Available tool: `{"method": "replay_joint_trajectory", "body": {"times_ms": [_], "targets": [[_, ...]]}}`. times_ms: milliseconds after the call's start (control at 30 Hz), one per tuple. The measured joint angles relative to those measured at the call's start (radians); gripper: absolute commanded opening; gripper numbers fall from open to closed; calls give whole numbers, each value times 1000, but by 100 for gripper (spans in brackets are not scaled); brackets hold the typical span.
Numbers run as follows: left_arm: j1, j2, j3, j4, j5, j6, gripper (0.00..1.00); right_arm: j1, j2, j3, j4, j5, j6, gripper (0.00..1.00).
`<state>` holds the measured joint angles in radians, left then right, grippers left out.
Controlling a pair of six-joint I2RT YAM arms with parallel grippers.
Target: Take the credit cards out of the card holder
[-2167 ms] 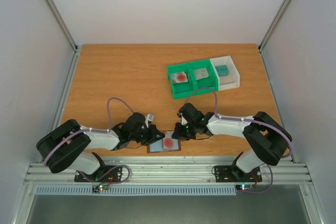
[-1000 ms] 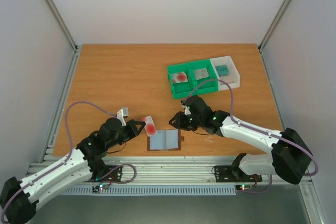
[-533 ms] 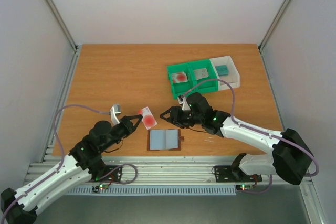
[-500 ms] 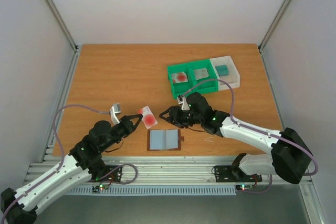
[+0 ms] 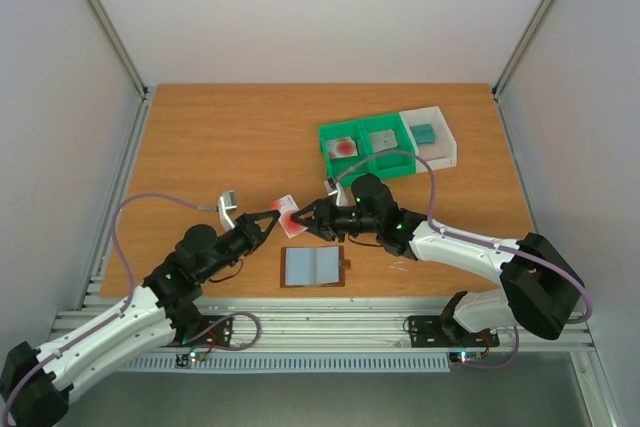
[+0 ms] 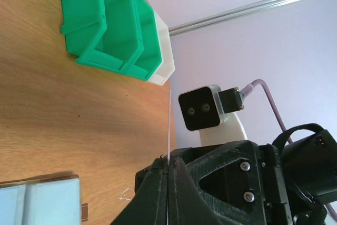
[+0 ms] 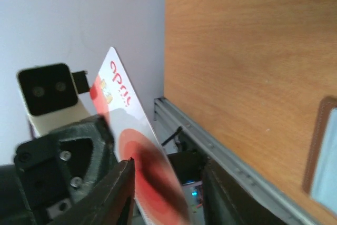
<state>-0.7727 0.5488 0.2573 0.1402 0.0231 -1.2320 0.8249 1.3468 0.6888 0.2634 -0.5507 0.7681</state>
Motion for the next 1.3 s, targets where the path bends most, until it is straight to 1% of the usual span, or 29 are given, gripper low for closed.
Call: {"method": "replay_joint_trajectory", "body": {"times_ms": [33,67,100,200,267,367,500,667,733,833,933,1067,1133,1200,1267,1300], "targets": [[0,5,-2,10,3,-1,1,1,0,0,10,-6,-1,11],[0,9,-5,19,7,-3,4,1,0,-1,18,-11,-6,3],[0,13,-8,29,8,-5,8,1,-1,-3,23,-15,-5,1],[5,16,-32,29,12,-15,28,0,-23,-5,29,-27,-37,1],[3,14,-45,31,24,-19,40,1,-49,-6,-3,-32,-80,1],[3,-17,-42,10,41,5,50,0,-107,-5,-84,-48,-171,1],[3,-122,-7,-115,58,69,58,0,-189,1,-225,-79,-307,1],[3,-271,85,-312,99,192,59,0,-240,39,-393,-166,-465,1],[3,-309,135,-385,128,245,59,0,-249,60,-441,-204,-517,1],[3,-323,192,-452,188,308,60,0,-254,97,-503,-249,-581,1],[3,-288,219,-473,277,348,58,0,-253,130,-545,-293,-628,2],[3,-150,267,-498,402,381,58,0,-251,148,-561,-367,-669,2],[3,-111,277,-507,431,396,58,0,-240,159,-578,-401,-687,2],[3,-94,280,-510,450,400,53,0,-230,166,-593,-422,-703,2],[3,-89,279,-502,469,396,44,0,-229,167,-613,-427,-726,2],[3,-83,279,-493,481,392,35,0,-229,167,-618,-428,-735,3]]}}
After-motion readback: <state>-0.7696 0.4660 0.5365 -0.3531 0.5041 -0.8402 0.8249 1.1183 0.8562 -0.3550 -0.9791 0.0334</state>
